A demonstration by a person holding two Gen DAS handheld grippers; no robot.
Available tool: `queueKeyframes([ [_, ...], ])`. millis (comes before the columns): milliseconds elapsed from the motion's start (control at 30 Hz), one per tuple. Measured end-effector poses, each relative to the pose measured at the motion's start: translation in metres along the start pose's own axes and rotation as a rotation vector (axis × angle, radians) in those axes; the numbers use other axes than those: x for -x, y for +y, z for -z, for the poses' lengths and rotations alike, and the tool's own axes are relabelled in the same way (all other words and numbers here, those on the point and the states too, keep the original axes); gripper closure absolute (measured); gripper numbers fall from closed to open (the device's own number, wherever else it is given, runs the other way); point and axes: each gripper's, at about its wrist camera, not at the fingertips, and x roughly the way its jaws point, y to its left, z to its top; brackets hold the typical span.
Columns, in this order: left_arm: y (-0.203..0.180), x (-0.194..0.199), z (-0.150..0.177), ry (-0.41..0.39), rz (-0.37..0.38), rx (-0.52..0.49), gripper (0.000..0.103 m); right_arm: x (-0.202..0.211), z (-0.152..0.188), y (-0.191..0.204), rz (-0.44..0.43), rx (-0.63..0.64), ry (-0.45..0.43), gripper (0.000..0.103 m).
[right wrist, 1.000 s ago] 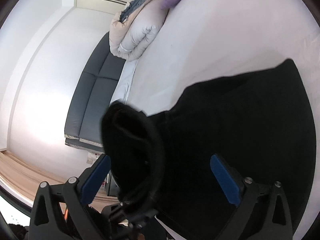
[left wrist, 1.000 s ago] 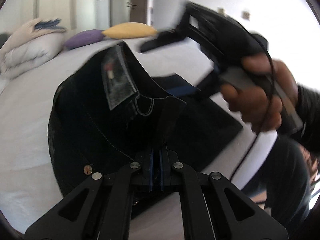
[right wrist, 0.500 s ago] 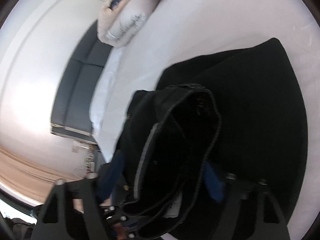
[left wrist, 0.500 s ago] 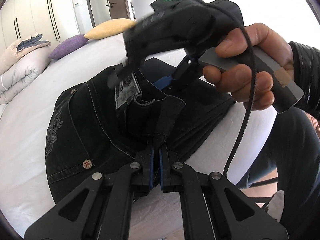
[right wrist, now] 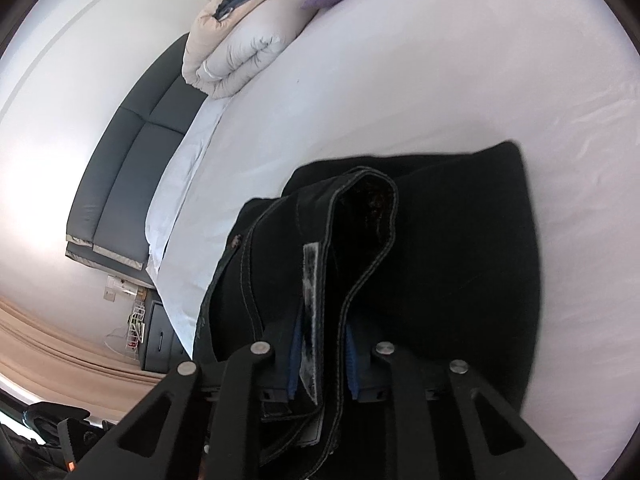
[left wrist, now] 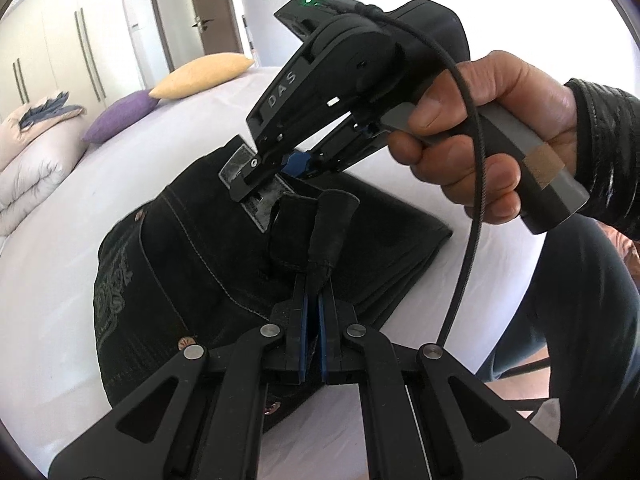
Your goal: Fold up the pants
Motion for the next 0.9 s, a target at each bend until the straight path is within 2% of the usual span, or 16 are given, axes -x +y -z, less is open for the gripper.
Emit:
queueKeyframes([
  [400,-0.023,-0.016,-0.027,0.000,0.069,-0.049,0.101,0.031,0.000,-0.034,0.008,-0.059,-0.053,0.085],
  [900,-0.023,-0.033,-0.020,0.032,0.108,-0.032,0.101,0.033,0.018,-0.070,-0.038,-0.172,-0.087,0.085],
])
